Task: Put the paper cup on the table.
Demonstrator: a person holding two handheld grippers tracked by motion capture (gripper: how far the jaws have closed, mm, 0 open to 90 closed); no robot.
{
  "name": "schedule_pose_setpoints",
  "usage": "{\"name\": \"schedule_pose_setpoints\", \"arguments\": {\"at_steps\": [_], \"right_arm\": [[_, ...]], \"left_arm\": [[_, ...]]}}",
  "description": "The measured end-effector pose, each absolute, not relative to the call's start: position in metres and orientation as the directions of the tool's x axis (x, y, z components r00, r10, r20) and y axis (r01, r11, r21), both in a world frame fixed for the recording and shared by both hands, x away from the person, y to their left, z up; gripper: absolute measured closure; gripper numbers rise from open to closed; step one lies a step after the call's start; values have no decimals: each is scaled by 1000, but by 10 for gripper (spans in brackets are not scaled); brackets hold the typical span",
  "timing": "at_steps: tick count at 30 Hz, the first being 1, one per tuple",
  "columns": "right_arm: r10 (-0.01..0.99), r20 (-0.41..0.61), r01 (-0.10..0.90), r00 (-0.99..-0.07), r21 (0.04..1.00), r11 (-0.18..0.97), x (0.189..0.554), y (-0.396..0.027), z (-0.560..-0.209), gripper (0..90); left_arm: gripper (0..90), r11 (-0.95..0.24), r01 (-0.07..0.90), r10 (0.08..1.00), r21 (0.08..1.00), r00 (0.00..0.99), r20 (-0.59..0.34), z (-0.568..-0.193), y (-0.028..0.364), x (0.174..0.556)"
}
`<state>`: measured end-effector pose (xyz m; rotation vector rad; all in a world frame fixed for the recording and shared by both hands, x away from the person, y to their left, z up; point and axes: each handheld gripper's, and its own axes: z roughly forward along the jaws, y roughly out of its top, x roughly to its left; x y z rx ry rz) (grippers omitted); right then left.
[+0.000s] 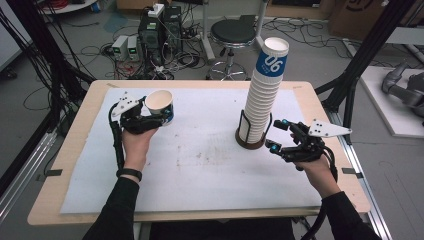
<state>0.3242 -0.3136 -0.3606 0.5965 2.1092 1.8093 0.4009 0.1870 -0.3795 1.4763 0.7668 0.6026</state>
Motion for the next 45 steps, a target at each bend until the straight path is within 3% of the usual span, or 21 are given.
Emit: {"name": "schedule_pose_setpoints", "arguments": {"at_steps": [8, 15, 29, 45], "right_arm": [[493, 46, 120, -869, 985, 121, 326, -313, -362, 206], [493, 47, 121, -869, 985, 121, 328, -314, -363, 206], [493, 44, 120, -869, 985, 122, 328, -313, -363, 206], [497, 50, 126, -866, 985, 121, 328, -314, -364, 206]], "left_arm": [[214, 81, 127, 805, 989, 577, -140, -395, 188, 418], [215, 11, 140, 848, 990, 523, -83, -406, 178, 428], [216, -9, 212, 880, 977, 465, -93, -432, 181, 447], [210, -9, 274, 884, 962, 452, -120, -443, 184, 453]]}}
